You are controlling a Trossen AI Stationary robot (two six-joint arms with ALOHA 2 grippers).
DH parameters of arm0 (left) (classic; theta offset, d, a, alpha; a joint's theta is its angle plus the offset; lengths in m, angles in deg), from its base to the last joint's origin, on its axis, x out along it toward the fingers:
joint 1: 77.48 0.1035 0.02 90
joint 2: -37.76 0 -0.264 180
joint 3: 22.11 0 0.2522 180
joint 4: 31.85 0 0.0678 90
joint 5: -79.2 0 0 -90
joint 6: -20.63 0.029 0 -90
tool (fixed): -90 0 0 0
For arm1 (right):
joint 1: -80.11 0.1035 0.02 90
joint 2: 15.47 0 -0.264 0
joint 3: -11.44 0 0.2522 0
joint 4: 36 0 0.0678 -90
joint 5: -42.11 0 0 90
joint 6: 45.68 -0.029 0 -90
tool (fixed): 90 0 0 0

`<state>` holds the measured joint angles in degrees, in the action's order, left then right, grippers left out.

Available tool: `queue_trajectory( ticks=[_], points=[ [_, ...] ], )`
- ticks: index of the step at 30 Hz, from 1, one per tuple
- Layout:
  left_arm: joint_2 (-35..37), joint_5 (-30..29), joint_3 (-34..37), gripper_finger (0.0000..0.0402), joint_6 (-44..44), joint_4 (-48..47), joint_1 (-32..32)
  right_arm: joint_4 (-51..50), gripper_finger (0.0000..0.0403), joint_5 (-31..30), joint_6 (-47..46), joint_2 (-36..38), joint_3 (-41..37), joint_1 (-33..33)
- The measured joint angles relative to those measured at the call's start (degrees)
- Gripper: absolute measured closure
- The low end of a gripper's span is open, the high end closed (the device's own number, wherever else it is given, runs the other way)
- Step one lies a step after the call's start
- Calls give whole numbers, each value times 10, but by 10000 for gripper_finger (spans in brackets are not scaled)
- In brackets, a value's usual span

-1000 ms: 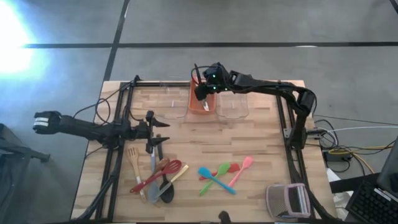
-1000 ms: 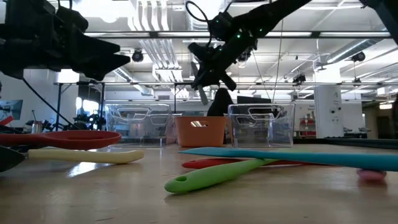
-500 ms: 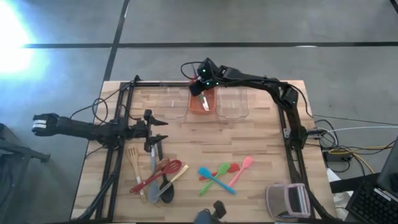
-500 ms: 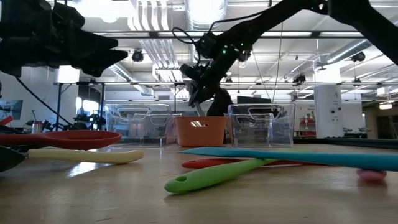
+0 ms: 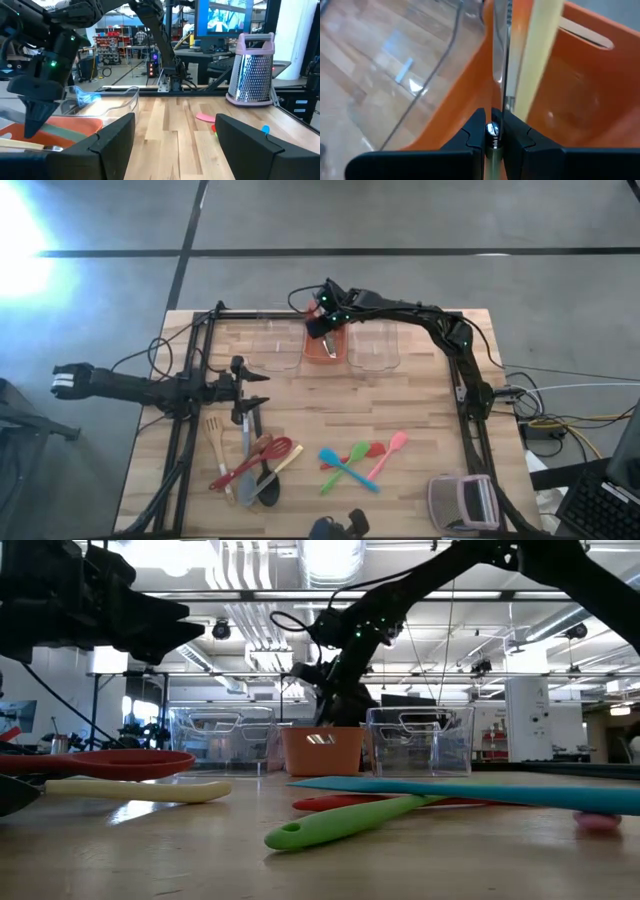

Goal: Pick & Place Kitchen Items
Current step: Put the green table knife into the orange bin

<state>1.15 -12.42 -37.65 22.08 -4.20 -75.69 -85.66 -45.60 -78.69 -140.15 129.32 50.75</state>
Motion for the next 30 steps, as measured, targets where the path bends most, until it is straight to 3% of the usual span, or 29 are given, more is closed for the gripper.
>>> queue_trajectory(
  ticks=[30],
  points=[
    [18,0,-5,124,-6,1,0,-26,373,-40,-41,0,-25,2]
  ],
)
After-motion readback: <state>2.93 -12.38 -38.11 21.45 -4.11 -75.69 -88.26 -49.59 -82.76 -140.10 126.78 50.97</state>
